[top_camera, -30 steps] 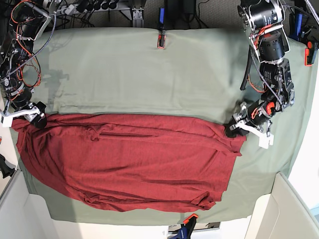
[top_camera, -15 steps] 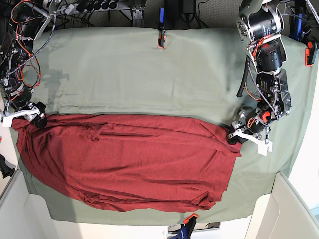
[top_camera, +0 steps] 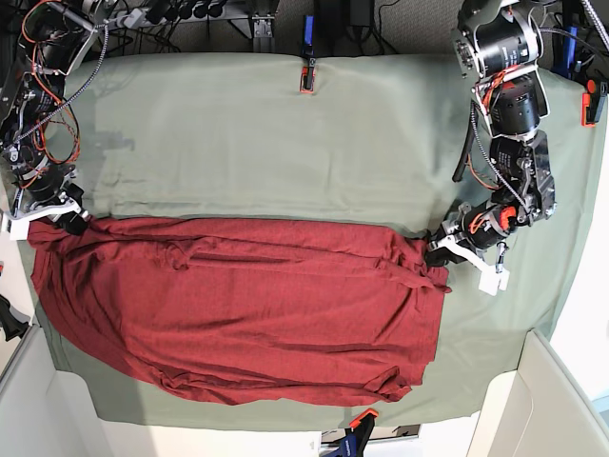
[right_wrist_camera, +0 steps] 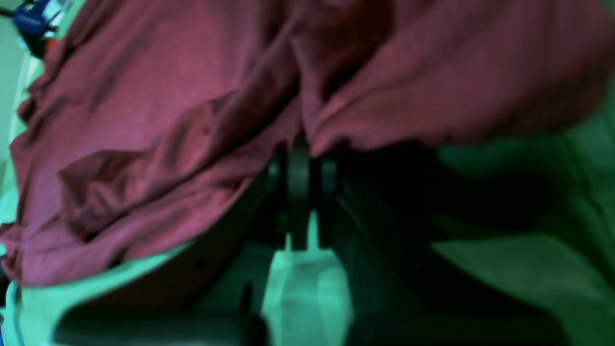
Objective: Fold the T-shirt properly
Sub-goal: 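Pull the grasped edge back toward the robot, unfolding the shirt flat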
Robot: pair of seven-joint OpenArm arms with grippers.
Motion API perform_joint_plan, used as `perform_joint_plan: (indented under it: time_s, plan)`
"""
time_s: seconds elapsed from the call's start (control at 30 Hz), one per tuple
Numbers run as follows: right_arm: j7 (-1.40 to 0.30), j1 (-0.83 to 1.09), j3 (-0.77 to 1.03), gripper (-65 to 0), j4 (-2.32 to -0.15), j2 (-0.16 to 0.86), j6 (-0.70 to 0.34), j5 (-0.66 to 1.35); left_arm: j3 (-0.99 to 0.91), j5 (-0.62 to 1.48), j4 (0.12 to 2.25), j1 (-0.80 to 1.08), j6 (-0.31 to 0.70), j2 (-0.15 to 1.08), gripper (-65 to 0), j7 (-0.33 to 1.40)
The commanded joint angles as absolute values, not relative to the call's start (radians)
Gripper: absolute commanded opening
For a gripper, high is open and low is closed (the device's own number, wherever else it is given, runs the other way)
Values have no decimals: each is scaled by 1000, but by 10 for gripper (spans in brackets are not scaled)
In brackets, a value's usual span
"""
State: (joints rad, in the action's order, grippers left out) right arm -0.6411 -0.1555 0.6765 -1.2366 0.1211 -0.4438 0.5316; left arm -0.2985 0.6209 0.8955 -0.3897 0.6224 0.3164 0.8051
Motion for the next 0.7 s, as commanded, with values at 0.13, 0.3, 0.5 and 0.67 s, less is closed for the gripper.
perform_joint_plan:
  time_s: [0.13,0.3,0.5,0.67]
  plan:
    - [-635,-174,677,-650,-1251,133,-473,582,-300,717,945,-413,675,361,-650,850]
    - [-724,-158,677,-650,-1285,136,-510,699,-300,744,1041,-374,678,403,-650,880]
    - [-764,-47,677,-650,-1438,136,-522,752,-300,744,1256,-218,665,490,-650,883]
    - [-773,62,677,-650,-1562,152,-522,785,-304,742,1380,-95,639,550,-650,883]
